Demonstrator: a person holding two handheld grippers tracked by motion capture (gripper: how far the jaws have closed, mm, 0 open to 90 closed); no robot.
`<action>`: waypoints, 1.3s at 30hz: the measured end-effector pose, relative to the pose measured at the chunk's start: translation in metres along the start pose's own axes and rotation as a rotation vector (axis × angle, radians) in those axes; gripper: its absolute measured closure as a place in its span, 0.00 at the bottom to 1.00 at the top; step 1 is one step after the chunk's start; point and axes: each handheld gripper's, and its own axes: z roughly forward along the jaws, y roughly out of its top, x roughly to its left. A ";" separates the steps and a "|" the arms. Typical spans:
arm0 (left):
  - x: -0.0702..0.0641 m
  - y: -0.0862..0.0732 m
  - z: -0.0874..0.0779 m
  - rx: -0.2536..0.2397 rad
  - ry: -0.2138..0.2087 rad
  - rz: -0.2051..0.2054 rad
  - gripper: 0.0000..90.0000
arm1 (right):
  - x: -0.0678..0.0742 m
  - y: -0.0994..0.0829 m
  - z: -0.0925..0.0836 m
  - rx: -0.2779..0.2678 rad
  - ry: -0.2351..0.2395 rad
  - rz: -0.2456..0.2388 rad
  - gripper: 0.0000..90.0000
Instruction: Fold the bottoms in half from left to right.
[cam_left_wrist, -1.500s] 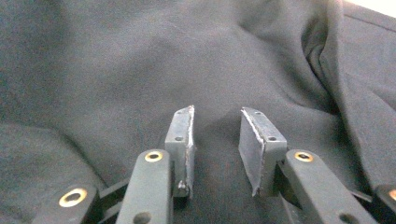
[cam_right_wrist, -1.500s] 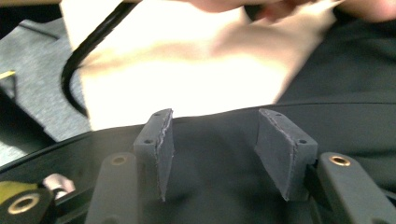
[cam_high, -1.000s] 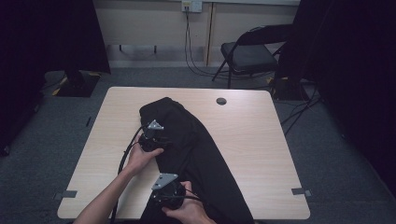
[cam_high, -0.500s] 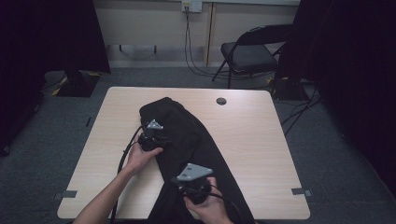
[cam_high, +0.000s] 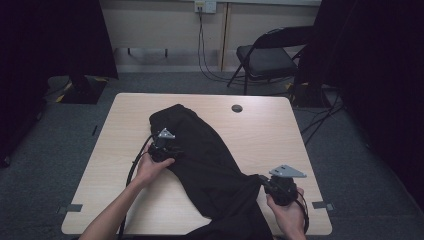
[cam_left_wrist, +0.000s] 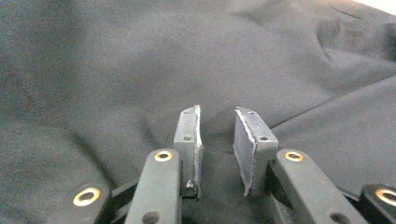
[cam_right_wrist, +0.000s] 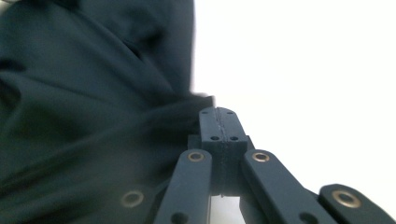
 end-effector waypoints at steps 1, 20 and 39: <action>-0.001 0.000 0.000 0.002 0.004 -0.002 0.79 | -0.004 -0.003 0.002 0.031 0.020 0.011 1.00; 0.002 0.000 0.001 -0.009 -0.007 -0.002 0.72 | 0.034 0.053 0.105 0.065 0.135 -0.152 0.60; -0.006 0.002 0.004 -0.003 0.050 0.051 0.62 | 0.015 0.043 0.114 0.134 0.066 -0.084 0.96</action>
